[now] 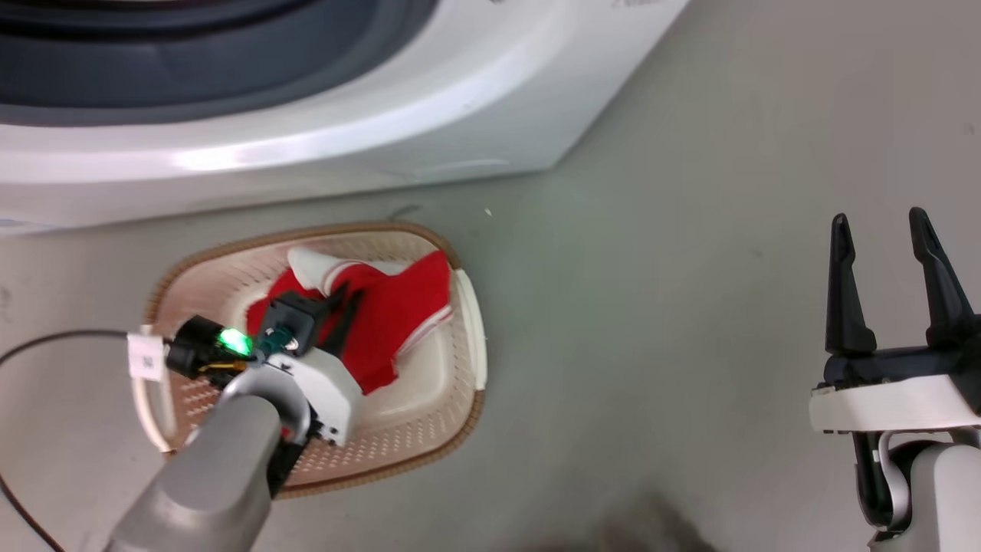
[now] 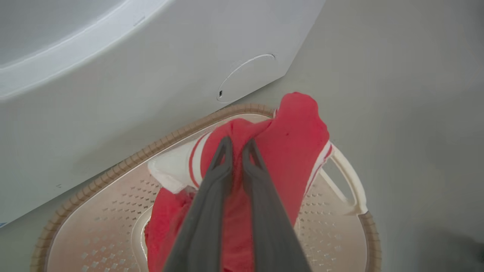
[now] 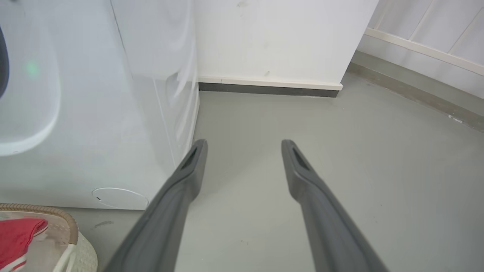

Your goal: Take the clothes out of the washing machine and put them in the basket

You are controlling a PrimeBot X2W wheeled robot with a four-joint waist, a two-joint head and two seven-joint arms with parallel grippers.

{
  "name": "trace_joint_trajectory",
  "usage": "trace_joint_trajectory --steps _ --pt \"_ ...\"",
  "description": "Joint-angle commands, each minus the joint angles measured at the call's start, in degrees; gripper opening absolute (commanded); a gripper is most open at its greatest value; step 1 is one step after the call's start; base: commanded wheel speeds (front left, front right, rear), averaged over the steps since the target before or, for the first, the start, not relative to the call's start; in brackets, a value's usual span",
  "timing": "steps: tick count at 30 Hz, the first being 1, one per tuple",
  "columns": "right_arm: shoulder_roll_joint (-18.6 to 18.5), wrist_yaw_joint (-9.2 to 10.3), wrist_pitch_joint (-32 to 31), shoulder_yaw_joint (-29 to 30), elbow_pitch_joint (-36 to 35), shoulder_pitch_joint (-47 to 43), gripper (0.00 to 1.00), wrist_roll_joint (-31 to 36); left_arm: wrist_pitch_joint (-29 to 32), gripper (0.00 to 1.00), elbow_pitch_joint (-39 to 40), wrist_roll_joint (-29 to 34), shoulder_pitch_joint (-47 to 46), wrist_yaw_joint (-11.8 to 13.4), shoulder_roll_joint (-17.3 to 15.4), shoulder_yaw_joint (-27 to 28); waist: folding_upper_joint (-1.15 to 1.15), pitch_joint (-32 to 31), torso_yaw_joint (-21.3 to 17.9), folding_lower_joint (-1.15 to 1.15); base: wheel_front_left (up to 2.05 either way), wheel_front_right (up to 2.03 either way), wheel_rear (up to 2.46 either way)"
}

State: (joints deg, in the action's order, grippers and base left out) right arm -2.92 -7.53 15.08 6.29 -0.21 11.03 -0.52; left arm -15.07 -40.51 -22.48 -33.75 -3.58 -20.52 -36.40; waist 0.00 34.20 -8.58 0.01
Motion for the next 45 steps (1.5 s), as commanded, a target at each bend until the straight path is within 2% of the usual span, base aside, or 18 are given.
trace_joint_trajectory --steps 1,7,20,21,22,23,29,35,39,45 --pt "0.08 0.08 0.13 -0.36 -0.55 1.22 1.00 -0.33 -0.15 0.00 -3.19 0.45 -1.79 -0.20 -0.10 0.56 0.00 4.43 -3.25 -0.01 0.00 0.00 0.00" --pt "0.07 0.08 0.13 -0.64 -1.08 1.98 1.00 -1.88 -0.15 0.00 -14.49 0.63 -6.83 -0.08 -0.59 1.96 0.00 9.18 -5.78 -0.01 0.00 0.00 0.00" --pt "0.07 0.08 0.13 -0.91 -1.67 3.18 1.00 -3.55 -0.15 0.00 -22.79 2.08 -12.17 -0.53 -0.49 2.48 0.00 13.55 -7.23 -0.01 0.00 0.00 0.00" --pt "0.07 0.08 0.13 -0.88 -1.53 3.29 1.00 -3.54 -0.15 0.06 -23.38 1.45 -12.21 -0.60 -0.09 2.98 0.00 13.37 -7.09 -0.01 0.00 0.00 0.00" --pt "0.07 0.08 0.13 -0.81 -1.44 3.31 1.00 -3.40 -0.15 0.69 -23.48 1.23 -12.40 -0.42 0.30 3.35 0.00 13.10 -6.83 -0.01 0.00 0.00 0.00" --pt "0.07 0.08 0.13 -0.78 -1.30 3.35 1.00 -3.24 -0.15 1.00 -23.54 1.20 -12.52 -0.24 0.59 3.58 0.00 12.78 -6.59 -0.01 0.00 0.00 0.00" --pt "0.06 0.08 0.13 -0.31 -0.76 3.52 1.00 -1.59 -0.15 1.00 -20.60 1.81 -9.33 -0.08 2.00 4.94 0.00 7.11 -4.27 -0.01 0.00 0.00 0.00" --pt "0.05 0.08 0.13 1.04 0.20 2.10 1.00 0.58 -0.15 1.00 -13.21 1.73 -4.67 0.23 2.80 8.79 0.00 -0.43 -1.09 -0.01 0.00 0.00 0.00" --pt "0.04 0.08 0.13 2.15 1.05 1.16 1.00 2.24 -0.16 1.00 -6.38 -0.10 -0.79 -0.16 3.94 14.77 0.00 -5.90 1.57 -0.01 0.00 0.00 0.00" --pt "0.06 0.08 0.13 3.54 2.29 -0.65 1.00 4.65 -0.15 1.00 4.40 1.89 4.51 -0.73 4.59 22.54 0.00 -13.83 5.36 -0.01 0.00 0.00 0.00"
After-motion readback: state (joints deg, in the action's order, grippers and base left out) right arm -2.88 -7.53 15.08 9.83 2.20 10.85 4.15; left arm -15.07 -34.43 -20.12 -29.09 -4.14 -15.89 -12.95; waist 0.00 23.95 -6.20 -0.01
